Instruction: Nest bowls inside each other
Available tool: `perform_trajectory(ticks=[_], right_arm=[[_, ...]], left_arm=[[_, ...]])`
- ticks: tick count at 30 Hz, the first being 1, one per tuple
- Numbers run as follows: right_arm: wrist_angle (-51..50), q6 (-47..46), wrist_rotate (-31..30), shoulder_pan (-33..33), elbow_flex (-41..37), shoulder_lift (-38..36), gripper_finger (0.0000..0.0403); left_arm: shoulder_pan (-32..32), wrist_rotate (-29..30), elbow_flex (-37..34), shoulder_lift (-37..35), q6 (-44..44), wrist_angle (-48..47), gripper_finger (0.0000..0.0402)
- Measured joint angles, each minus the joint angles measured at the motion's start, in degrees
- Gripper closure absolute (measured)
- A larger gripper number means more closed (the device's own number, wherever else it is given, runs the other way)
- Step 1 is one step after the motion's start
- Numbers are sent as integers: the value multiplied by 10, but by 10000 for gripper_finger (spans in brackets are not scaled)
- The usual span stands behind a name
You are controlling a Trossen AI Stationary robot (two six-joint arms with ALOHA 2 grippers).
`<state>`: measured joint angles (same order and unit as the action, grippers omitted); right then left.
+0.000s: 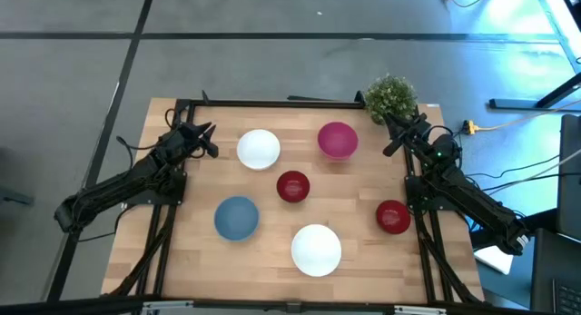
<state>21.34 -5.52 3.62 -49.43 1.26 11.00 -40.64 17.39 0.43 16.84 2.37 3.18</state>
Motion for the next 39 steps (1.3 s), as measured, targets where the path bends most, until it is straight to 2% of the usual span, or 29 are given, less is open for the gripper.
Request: perform_trajectory(ticks=[39], right_arm=[[2,-2,0,0,0,0,337]], left_arm=[[0,-2,0,0,18,5,321]])
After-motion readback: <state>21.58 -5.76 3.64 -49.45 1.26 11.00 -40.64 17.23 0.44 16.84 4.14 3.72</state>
